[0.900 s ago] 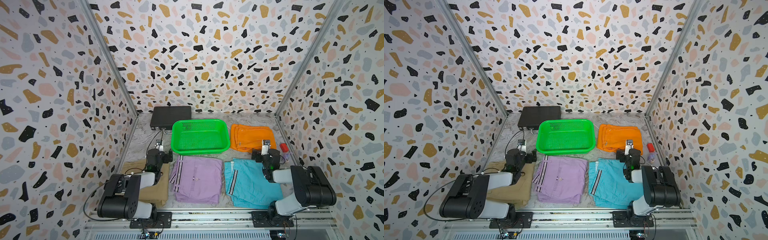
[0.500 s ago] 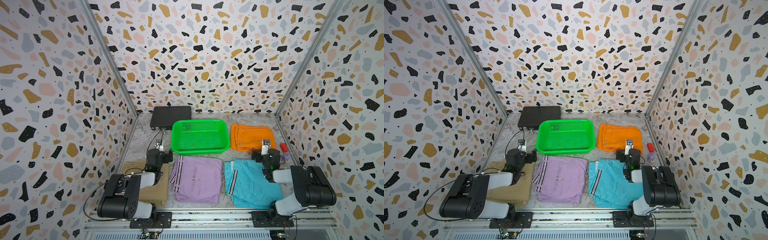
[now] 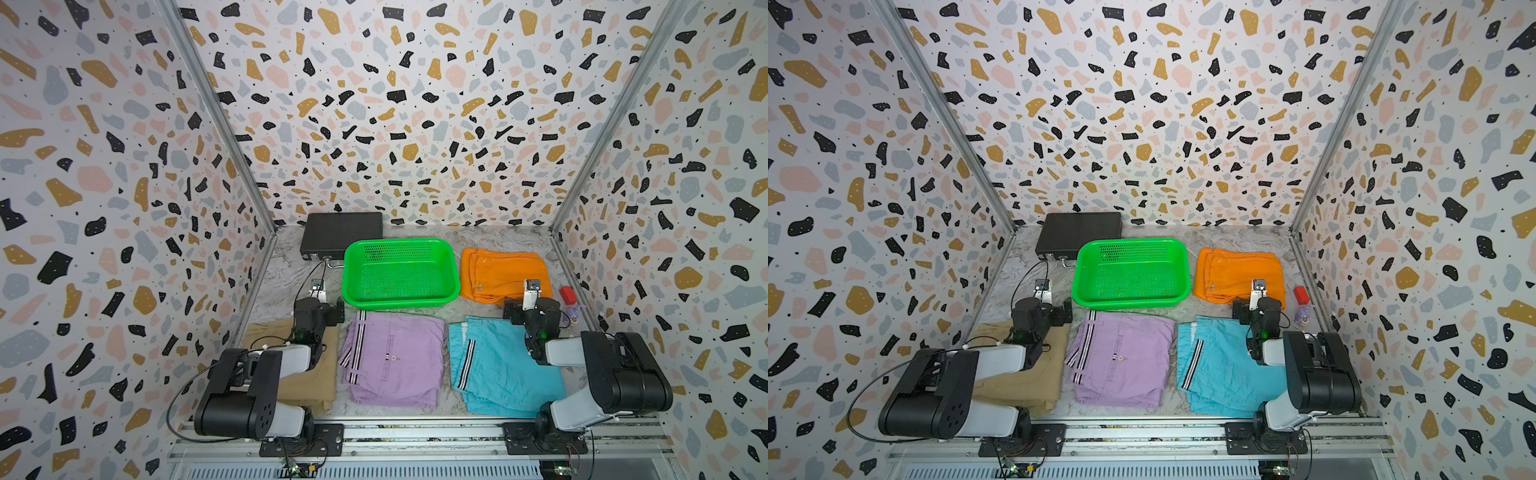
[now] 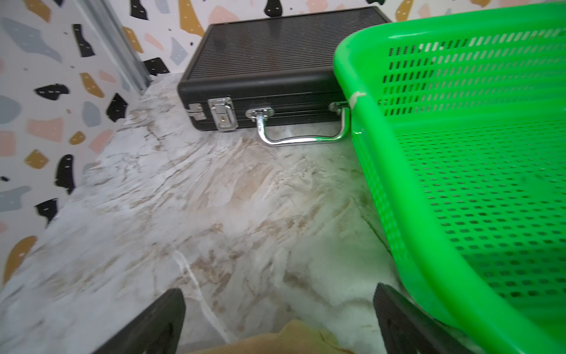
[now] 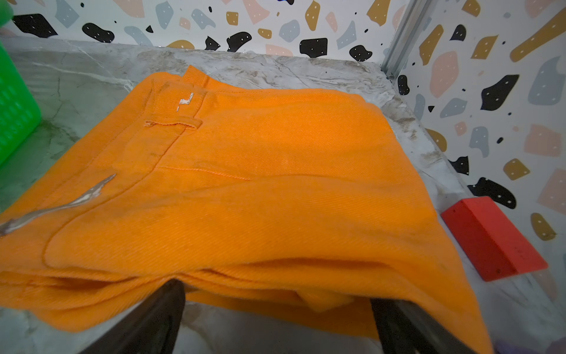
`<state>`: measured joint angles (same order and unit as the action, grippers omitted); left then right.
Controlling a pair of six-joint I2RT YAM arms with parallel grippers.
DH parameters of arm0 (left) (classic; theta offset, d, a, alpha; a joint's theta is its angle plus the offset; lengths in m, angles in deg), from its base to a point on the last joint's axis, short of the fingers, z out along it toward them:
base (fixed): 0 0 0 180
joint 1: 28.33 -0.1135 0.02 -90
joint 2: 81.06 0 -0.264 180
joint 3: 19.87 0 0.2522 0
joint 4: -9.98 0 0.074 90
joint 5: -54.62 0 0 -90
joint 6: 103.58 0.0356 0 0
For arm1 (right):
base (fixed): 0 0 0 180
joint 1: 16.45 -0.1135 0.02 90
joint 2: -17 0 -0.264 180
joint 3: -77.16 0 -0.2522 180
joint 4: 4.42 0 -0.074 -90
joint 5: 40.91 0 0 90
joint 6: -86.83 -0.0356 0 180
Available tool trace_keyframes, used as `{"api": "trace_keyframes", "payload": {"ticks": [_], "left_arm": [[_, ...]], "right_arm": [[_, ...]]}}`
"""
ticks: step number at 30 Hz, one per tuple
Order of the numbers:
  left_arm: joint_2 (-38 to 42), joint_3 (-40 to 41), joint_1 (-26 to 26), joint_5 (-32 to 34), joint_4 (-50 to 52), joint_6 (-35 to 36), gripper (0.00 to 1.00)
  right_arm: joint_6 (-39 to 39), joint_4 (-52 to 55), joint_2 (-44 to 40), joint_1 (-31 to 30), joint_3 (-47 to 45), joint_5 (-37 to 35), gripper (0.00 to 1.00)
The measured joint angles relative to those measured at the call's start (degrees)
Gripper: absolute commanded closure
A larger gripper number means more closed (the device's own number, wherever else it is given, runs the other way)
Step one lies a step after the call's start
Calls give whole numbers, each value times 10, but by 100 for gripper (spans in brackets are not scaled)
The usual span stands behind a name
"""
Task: Put the folded long pants in the basket
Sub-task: Pick up the long pant at the center of the board.
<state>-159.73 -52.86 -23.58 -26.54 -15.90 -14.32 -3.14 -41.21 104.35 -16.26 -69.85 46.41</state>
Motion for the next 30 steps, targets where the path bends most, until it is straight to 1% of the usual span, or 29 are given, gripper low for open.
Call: {"api": "trace_keyframes", "payload": {"ticks": [1,3,5,6,8,11,12,14,16,18,20,23,26,30], "left_arm": [[31,-4,2,26,38,-9,0],[99,-31,5,78,121,-47,0],[159,-95,5,109,201,-91,0],[177,-133,5,110,237,-100,0],[198,-234,4,112,329,-123,0],[206,-357,4,103,449,-146,0],[210,-379,4,90,480,-152,0],[226,-405,3,40,551,-166,0],[238,-405,3,-26,612,-180,0],[245,-393,3,-106,667,-203,0],[250,-364,4,-188,704,-231,0],[252,-310,7,-284,750,-271,0],[254,-259,12,-344,784,-301,0],[259,-215,31,-372,808,-326,0]], "right_arm": [[0,7,-3,0,1,-2,0],[-2,65,-28,0,13,-9,0],[-11,152,-63,0,54,-20,0],[-26,191,-77,0,82,-25,0],[-56,257,-101,-1,150,-17,0],[-123,377,-117,-1,277,35,0],[-143,408,-117,-2,312,59,0],[-189,473,-123,-16,371,113,0],[-222,532,-139,-49,392,159,0],[-245,597,-162,-103,395,195,0],[-265,667,-182,-167,391,231,1],[-292,731,-210,-230,362,282,2],[-321,777,-234,-250,310,319,3],[-341,822,-229,-272,274,348,4]]}}
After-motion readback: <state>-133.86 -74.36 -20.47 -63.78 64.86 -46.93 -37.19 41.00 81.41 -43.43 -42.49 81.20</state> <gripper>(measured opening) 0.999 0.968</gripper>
